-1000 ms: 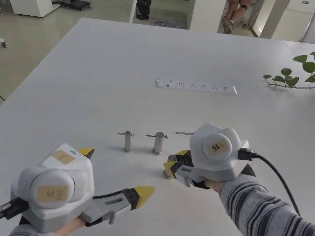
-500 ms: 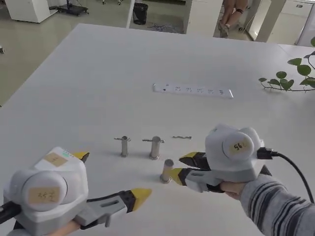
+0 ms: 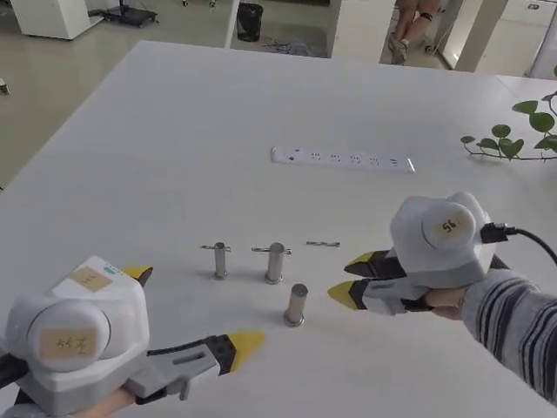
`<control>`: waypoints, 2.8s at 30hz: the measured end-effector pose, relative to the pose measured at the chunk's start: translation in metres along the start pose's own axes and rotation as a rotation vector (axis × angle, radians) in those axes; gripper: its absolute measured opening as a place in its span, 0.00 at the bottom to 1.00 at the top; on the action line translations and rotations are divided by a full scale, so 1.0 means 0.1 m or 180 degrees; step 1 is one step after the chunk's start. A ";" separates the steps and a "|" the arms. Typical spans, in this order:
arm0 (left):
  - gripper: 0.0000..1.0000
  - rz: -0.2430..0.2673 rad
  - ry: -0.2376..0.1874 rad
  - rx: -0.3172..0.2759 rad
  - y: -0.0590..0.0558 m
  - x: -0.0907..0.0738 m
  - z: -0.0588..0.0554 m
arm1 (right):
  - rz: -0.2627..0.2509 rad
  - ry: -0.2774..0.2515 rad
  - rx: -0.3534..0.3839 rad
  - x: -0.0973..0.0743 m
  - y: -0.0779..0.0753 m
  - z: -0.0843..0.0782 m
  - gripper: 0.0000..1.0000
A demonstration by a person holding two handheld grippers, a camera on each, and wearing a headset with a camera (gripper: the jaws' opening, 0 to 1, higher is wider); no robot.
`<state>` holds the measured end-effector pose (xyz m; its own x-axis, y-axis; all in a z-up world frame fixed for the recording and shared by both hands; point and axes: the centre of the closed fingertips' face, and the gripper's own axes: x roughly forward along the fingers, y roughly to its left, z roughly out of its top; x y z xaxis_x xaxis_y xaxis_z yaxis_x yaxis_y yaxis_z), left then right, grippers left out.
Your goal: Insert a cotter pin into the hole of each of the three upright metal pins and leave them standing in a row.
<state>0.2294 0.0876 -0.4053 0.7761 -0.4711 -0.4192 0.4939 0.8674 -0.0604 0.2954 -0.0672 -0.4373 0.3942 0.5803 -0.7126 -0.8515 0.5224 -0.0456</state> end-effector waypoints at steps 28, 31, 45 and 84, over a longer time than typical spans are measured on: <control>0.93 0.0113 0.0103 0.0068 0.16 0.07 -0.03 | 0.0135 0.0392 -0.0312 0.52 -0.69 0.03 0.16; 0.92 0.0106 0.0111 0.0073 0.16 0.08 -0.04 | 0.0163 0.0423 -0.0323 0.57 -0.72 0.03 0.15; 0.90 0.0104 0.0178 0.0024 0.19 0.08 -0.11 | 0.0286 0.0615 -0.0335 0.70 -0.81 -0.10 0.09; 0.77 -0.0042 0.0090 -0.0089 0.10 0.11 0.07 | 0.0215 0.0254 -0.1094 0.36 -0.48 0.18 0.00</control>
<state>0.2460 0.0901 -0.4040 0.7580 -0.4781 -0.4437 0.4925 0.8655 -0.0911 0.3568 -0.0599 -0.4481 0.3165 0.5487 -0.7738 -0.9465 0.2361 -0.2197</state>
